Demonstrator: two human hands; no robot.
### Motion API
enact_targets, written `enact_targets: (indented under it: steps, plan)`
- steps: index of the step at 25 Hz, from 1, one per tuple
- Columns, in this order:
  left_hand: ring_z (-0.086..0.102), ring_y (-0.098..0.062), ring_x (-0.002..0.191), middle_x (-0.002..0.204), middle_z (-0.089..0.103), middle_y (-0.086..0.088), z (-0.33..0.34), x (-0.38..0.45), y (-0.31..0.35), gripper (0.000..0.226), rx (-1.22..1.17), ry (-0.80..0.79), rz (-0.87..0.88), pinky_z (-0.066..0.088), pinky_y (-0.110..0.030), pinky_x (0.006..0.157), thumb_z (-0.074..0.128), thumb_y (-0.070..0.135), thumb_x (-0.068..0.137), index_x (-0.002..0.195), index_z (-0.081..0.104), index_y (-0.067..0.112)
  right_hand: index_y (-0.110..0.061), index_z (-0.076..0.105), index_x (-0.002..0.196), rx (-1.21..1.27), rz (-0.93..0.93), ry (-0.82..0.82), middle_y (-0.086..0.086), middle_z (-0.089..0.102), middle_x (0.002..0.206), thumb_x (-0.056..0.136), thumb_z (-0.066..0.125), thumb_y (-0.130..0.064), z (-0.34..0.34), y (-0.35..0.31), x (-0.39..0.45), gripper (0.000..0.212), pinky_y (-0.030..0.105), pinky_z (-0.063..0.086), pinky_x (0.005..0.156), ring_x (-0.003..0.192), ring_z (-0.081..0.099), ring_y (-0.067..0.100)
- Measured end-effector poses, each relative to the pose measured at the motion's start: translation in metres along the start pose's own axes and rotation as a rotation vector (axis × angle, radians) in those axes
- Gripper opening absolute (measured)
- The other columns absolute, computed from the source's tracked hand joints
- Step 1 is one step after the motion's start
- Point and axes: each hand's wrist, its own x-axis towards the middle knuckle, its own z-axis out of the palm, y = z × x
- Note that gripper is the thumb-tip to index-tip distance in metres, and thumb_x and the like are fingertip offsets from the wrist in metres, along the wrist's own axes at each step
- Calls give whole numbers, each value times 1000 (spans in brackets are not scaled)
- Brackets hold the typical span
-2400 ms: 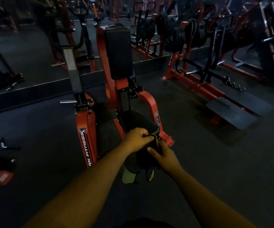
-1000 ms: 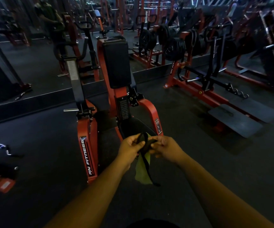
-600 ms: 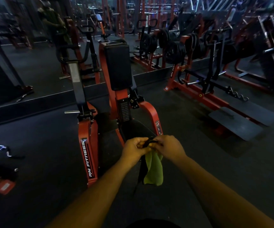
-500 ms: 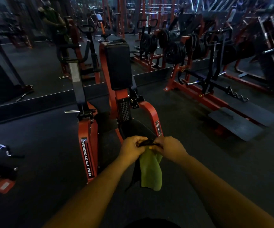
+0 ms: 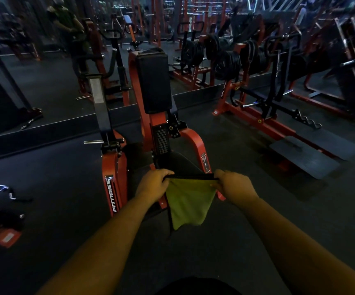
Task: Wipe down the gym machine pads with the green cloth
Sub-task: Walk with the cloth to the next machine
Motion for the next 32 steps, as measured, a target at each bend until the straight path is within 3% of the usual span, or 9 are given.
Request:
enact_targets:
  steps: [2,5,9,13,17,19,24,29,32]
  plan:
    - [66,-19,114,121,72,-2,1,3,4,33,-51,1,5,52,-32,99,60,8,95,123,71,22,-35,56,98,200,40,33,-6,65,98,92,66,-35,-3,5,3,11,28,48,68,87,66,15]
    - [68,-17,104,106,73,3,-3,10,21,30,-336,4,1,52,-17,87,59,-2,95,114,72,18,-33,57,83,638,88,177,-6,64,83,83,74,-4,-17,11,6,33,28,49,65,69,62,4]
    - [69,-7,86,95,72,2,-26,25,68,32,-804,31,-18,55,-25,82,52,-12,94,105,68,14,-19,52,121,1490,85,356,-5,69,91,88,66,9,-45,-1,1,45,28,59,73,82,68,7]
    - [72,-17,92,101,76,-4,-55,47,104,26,-1267,65,-96,59,-30,78,59,-1,96,116,65,14,-18,65,115,1336,146,-130,1,75,104,95,66,-17,-26,-23,-14,20,16,54,60,83,74,8]
    - [66,-23,120,127,71,-5,-21,17,47,56,-1240,-278,-397,53,-42,101,61,54,85,129,64,20,-7,68,118,1683,244,0,14,75,112,95,64,-26,-6,-31,2,30,39,61,76,102,73,30]
    - [69,-20,112,121,73,-6,11,-13,30,47,-1198,-409,-441,56,-38,95,62,41,88,127,66,15,-7,68,120,1786,313,-13,17,73,118,92,67,-29,-3,-22,8,36,45,59,85,107,71,31]
    - [74,-20,101,112,76,-10,21,8,26,20,-939,-197,-372,60,-32,83,69,20,95,112,72,11,-23,69,125,1471,339,-338,7,73,121,73,87,-42,38,27,-1,58,55,50,104,113,69,27]
    - [74,-21,82,88,76,-4,28,22,18,32,-486,42,-401,61,-42,79,89,34,76,92,69,16,-24,59,114,1200,481,23,3,69,110,72,88,-43,39,27,3,55,41,59,84,98,69,20]
    - [69,-16,90,100,68,-4,35,24,32,59,-640,143,-436,58,-31,77,89,30,76,124,56,21,-25,51,116,1180,445,140,-1,62,108,86,79,-31,32,35,4,41,30,52,71,96,64,15]
